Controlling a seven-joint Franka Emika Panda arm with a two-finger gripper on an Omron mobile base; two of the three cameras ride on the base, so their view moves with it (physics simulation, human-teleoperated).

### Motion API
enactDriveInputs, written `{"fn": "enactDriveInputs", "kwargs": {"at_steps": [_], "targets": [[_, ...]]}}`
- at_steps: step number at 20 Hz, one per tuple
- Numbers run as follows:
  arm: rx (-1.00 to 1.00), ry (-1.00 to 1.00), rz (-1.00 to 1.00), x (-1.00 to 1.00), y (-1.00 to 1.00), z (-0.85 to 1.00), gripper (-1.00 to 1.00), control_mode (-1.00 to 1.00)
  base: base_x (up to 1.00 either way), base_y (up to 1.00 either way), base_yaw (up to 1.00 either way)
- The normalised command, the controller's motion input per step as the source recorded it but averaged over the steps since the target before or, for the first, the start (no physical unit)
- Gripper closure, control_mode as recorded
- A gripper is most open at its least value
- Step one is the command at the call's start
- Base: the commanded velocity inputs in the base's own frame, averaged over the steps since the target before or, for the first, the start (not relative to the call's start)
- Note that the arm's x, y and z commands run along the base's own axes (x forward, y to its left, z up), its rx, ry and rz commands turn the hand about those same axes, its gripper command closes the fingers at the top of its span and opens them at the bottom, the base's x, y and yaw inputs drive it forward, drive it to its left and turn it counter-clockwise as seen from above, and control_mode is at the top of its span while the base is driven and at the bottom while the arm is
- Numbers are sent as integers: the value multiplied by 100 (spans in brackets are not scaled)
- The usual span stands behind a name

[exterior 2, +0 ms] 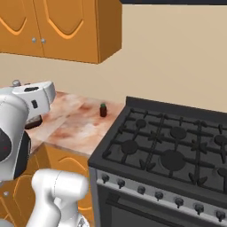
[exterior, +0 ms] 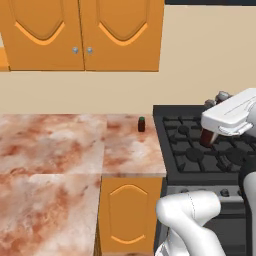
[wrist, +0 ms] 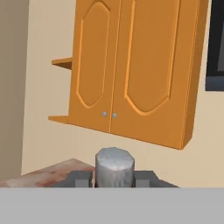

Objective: Collect the paprika, ketchup, and shaker from the cabinet and place them next to the stove.

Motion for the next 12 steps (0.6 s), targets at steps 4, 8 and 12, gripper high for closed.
{"fn": "enactDriveInputs", "kwargs": {"at_steps": [4, 8, 12], "targets": [[0, 0, 0, 0, 0, 0, 100, 100, 58, 3, 0], [0, 0, 0, 0, 0, 0, 100, 100, 48, 9, 0], [0, 0, 0, 0, 0, 0, 100, 100, 37, 7, 0]]}}
